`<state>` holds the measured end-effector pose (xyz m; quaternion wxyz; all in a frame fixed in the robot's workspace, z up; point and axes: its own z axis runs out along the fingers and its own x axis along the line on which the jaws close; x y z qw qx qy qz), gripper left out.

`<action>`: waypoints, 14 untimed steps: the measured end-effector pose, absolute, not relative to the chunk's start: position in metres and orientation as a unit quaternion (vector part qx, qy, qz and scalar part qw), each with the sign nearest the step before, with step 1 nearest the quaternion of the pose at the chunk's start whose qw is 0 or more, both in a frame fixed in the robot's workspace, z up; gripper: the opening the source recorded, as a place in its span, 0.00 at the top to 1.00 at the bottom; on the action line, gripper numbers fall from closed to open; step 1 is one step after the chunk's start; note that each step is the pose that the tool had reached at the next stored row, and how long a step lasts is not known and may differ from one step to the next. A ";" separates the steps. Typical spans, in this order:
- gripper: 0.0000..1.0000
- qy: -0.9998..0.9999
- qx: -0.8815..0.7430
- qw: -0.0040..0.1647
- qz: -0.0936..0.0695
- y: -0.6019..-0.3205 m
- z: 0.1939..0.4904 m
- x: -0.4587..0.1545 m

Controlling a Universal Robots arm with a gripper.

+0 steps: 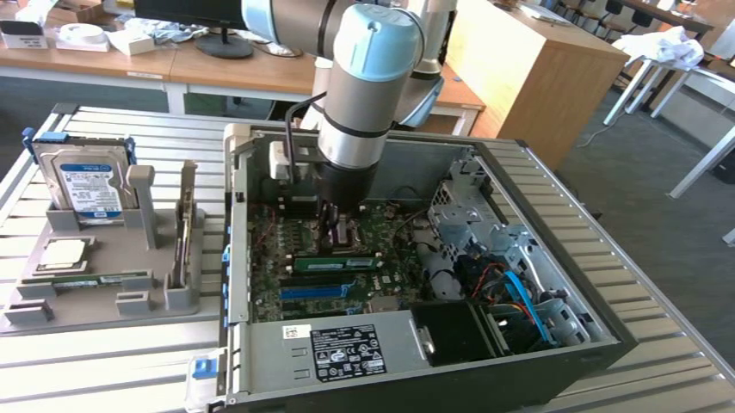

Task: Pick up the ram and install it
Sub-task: 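Press down the ram until it locks into place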

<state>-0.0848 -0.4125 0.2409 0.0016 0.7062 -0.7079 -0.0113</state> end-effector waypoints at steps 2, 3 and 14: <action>0.90 -0.708 0.706 0.002 -0.011 -0.412 0.241 -0.085; 0.90 -0.708 0.706 0.002 -0.011 -0.412 0.241 -0.085; 0.90 -0.708 0.706 0.001 -0.011 -0.412 0.238 -0.086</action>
